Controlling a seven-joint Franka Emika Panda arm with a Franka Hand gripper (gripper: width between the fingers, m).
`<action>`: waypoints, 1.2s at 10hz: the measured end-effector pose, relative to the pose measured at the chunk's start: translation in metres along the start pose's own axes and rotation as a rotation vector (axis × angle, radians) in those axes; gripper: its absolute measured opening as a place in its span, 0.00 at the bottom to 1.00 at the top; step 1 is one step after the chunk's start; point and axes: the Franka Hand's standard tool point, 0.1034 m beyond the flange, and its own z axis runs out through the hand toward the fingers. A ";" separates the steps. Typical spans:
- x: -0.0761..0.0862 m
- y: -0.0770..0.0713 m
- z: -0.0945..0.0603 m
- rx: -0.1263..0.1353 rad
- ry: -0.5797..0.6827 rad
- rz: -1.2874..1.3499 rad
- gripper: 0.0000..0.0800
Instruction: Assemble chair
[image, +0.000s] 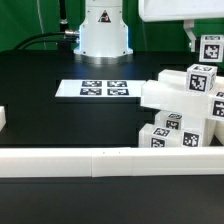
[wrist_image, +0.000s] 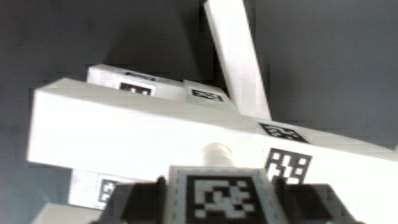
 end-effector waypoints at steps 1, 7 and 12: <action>0.001 0.000 0.004 -0.005 -0.004 -0.010 0.36; 0.001 -0.001 0.011 -0.006 0.021 0.002 0.36; 0.009 0.001 0.011 0.006 0.100 0.013 0.36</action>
Offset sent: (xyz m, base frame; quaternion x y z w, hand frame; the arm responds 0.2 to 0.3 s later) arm -0.0109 -0.0027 -0.0142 0.0007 0.0080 -0.0057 1.0000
